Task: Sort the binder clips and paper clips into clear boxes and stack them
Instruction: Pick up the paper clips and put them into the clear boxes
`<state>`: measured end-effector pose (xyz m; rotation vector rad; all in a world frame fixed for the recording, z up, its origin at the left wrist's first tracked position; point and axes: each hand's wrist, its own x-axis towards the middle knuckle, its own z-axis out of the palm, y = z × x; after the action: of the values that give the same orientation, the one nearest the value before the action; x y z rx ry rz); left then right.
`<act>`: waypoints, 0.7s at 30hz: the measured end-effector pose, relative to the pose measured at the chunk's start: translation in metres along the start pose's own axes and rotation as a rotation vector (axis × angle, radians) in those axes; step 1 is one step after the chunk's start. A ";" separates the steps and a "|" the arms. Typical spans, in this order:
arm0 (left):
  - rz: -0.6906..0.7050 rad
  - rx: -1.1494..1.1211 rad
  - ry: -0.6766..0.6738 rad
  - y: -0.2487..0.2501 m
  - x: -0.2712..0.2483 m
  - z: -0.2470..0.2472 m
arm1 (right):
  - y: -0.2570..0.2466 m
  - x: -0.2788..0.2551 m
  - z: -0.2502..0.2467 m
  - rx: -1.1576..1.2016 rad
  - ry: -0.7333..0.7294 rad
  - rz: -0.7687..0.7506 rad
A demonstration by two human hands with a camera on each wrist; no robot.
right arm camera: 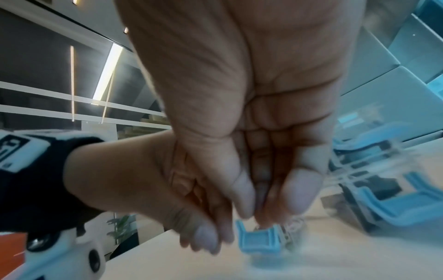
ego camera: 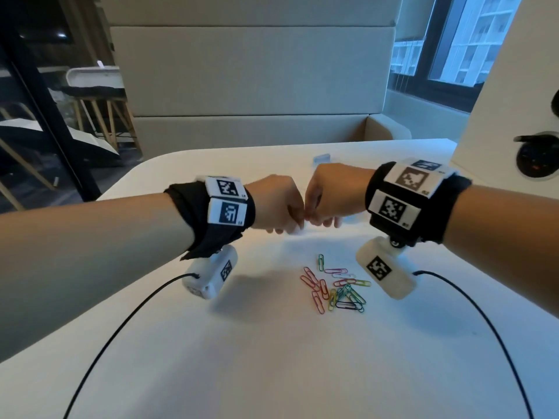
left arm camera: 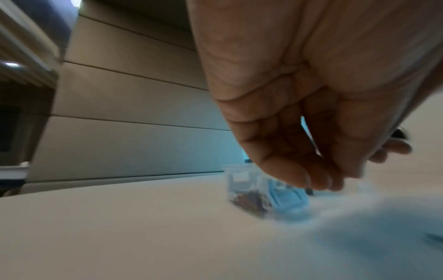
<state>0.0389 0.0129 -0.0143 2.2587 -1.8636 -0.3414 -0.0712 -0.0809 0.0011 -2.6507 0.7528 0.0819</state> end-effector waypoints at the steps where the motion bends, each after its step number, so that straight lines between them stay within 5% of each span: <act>1: 0.071 0.040 -0.044 0.004 -0.005 0.006 | 0.004 -0.006 0.002 -0.029 -0.069 -0.025; 7: 0.273 0.161 -0.129 0.019 -0.007 0.032 | 0.021 -0.028 0.015 -0.142 -0.242 -0.055; 21: 0.235 0.229 -0.120 0.024 -0.010 0.038 | 0.029 -0.028 0.034 -0.165 -0.231 0.001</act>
<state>0.0031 0.0180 -0.0429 2.1628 -2.3096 -0.2405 -0.1084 -0.0767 -0.0355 -2.7306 0.6964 0.4603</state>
